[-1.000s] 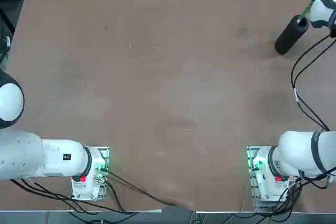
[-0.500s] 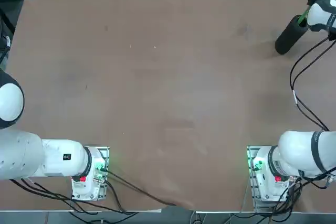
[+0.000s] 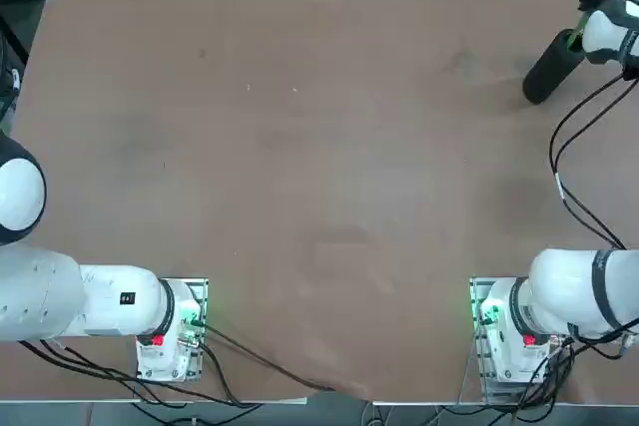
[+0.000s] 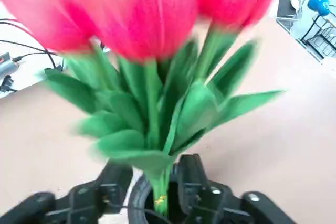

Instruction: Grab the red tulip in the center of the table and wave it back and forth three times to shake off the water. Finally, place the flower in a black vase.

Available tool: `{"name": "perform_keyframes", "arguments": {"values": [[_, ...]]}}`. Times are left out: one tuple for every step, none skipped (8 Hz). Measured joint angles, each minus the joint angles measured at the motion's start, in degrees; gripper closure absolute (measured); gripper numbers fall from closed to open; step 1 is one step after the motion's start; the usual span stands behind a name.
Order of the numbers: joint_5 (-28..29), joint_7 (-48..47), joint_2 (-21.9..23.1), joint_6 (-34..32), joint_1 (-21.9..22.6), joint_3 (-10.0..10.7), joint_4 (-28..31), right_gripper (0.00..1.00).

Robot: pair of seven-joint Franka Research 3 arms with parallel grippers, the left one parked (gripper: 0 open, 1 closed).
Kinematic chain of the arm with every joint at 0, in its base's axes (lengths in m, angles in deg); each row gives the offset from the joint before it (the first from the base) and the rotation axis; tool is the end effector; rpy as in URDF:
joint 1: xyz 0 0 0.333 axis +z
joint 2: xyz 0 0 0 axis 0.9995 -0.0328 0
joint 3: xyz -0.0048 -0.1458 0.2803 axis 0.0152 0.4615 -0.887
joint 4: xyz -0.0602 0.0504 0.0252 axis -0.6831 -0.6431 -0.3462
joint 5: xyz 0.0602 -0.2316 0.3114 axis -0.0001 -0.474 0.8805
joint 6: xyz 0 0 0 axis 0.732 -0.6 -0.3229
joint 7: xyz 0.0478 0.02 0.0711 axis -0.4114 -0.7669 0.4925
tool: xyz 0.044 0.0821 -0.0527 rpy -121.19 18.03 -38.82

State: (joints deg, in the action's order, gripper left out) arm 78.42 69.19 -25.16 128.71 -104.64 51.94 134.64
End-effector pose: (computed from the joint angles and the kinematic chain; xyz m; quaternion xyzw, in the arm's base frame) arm 0.5169 -0.1747 0.4230 0.9220 -0.2432 0.2970 0.0510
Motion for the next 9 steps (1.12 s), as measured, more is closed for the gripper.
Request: {"name": "perform_keyframes", "arguments": {"values": [[0.0,0.0,0.4,0.0,0.0,0.0,0.0,0.22],[0.0,0.0,0.7,0.0,0.0,0.0,0.0,0.04],[0.0,0.0,1.1,0.0,0.0,-0.1,0.0,0.0],[0.0,0.0,1.9,-0.7,0.0,-0.2,0.0,0.0],[0.0,0.1,3.4,-3.0,0.0,-0.4,-0.2,0.0],[-0.1,0.2,5.8,-8.0,0.1,-0.6,-0.6,0.0],[-0.1,0.4,8.7,-16.3,0.4,-1.0,-1.8,0.0],[-0.1,0.5,11.2,-26.7,1.6,-1.3,-4.4,0.0],[0.1,0.5,12.5,-38.0,3.5,-1.4,-8.8,0.0]]}}
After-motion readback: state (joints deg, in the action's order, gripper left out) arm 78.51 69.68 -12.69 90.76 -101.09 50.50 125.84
